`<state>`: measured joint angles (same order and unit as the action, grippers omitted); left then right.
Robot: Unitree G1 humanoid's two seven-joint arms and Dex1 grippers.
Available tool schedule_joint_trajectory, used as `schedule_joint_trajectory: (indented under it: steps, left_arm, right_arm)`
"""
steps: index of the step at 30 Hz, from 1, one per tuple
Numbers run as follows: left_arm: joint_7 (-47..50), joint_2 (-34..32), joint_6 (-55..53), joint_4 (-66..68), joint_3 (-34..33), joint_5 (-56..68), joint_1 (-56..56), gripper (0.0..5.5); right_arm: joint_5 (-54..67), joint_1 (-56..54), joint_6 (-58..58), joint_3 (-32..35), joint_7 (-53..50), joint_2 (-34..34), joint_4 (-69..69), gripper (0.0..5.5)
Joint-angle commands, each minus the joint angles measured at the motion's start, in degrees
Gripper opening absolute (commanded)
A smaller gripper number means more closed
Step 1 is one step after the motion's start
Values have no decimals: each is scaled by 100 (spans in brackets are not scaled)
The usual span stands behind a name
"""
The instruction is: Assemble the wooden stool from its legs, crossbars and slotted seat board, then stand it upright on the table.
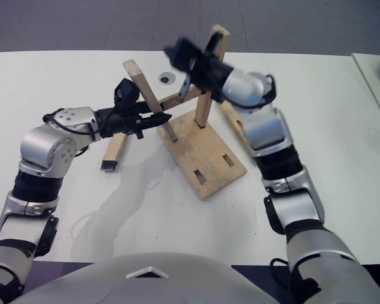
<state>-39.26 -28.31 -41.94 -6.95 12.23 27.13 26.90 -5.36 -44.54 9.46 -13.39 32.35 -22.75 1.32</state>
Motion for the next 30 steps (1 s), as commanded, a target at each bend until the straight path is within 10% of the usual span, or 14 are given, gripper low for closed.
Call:
schedule_joint_trajectory:
  steps: [1,9,18,30]
  left_arm:
    - [10,-328,-823,626,571,-421,-680,204]
    - [-14,-197,-951,506,636,-320,-544,204]
    - [-112,-324,-974,550,732,-365,-648,204]
    - [53,-109,-1061,415,659,-248,-468,204]
  right_arm:
    - [-76,248,284,-474,568,-56,-94,0]
    - [69,799,893,-1160,1771,-176,-754,0]
    - [491,-266,725,198,661,305,310,0]
    - [706,1044,1977,-1126,2416,-535,-252,0]
